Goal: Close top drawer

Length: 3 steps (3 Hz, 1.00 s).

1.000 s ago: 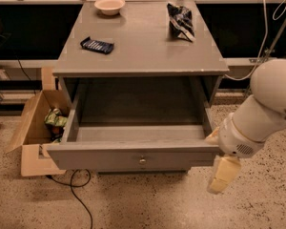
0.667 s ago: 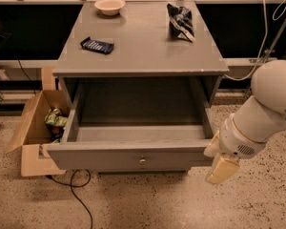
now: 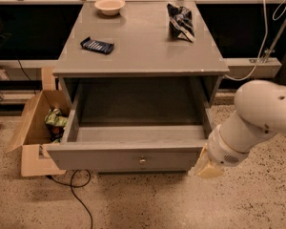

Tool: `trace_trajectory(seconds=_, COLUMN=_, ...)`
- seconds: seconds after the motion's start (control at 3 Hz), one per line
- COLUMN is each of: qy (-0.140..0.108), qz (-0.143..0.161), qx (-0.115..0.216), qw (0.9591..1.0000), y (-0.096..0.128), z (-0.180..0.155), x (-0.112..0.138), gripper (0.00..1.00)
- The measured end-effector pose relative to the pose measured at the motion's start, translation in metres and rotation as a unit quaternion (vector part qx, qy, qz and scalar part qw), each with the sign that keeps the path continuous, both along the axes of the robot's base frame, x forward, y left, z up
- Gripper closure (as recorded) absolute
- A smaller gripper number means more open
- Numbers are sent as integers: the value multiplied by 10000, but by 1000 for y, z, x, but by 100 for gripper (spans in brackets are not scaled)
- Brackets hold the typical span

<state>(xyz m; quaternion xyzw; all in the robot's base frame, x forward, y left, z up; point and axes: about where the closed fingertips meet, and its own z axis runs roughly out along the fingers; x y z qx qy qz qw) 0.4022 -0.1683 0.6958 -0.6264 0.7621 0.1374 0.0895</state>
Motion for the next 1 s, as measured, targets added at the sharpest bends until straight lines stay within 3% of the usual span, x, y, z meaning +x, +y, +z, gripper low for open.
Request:
trace_trajectory(seconds=0.33, qy=-423, qz=397, qx=208, qw=9981, y=15, z=-34, x=18, gripper=100)
trace_trajectory(seconds=0.67, qy=-1287, qz=555, qx=507, qw=9888, y=35, z=-52, x=56, gripper=100)
trace_trajectory(seconds=1.0, qy=-1639, qz=535, qx=658, qw=9828, y=43, z=-54, x=76, gripper=100)
